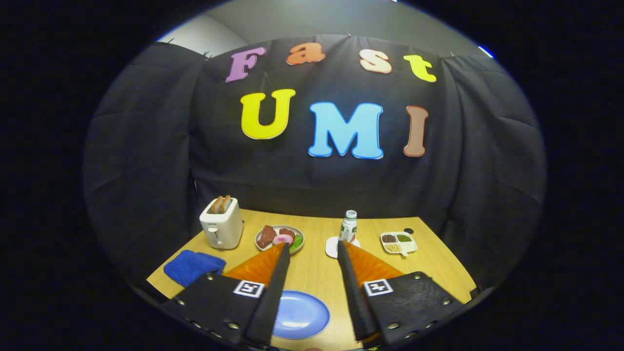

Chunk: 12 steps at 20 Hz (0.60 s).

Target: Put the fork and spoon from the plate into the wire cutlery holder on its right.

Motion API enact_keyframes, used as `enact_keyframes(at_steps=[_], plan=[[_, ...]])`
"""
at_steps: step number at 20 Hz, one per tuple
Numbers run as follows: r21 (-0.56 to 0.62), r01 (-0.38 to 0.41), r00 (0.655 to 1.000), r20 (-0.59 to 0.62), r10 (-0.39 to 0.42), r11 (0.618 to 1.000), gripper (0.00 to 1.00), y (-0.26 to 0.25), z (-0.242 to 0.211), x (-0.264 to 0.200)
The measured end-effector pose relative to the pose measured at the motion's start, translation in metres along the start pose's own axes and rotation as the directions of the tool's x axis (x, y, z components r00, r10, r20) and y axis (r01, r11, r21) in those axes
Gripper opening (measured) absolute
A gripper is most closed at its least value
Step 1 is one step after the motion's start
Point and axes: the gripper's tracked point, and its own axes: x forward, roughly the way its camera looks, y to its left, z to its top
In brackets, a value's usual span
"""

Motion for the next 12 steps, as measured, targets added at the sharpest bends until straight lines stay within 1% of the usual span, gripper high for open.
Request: enact_keyframes(at_steps=[1,2,3,5,7,10,12], plan=[[-0.031,-0.004,1.0,0.026,0.005,1.0,0.79,0.006,0.006,-0.005],[-0.054,-0.004,0.998,0.056,0.007,0.999,0.85,0.014,0.014,-0.008],[-0.06,-0.012,0.996,0.086,0.017,0.998,0.94,0.023,0.021,-0.013],[-0.096,0.023,0.988,0.157,-0.007,0.995,0.94,0.028,0.039,-0.02],[-0.123,0.048,0.979,0.201,-0.022,0.991,0.94,0.028,0.047,-0.025],[-0.124,0.086,0.975,0.213,-0.059,0.989,0.94,0.033,0.047,-0.029],[-0.092,0.12,0.963,0.253,-0.094,0.989,0.94,0.031,0.055,-0.033]])
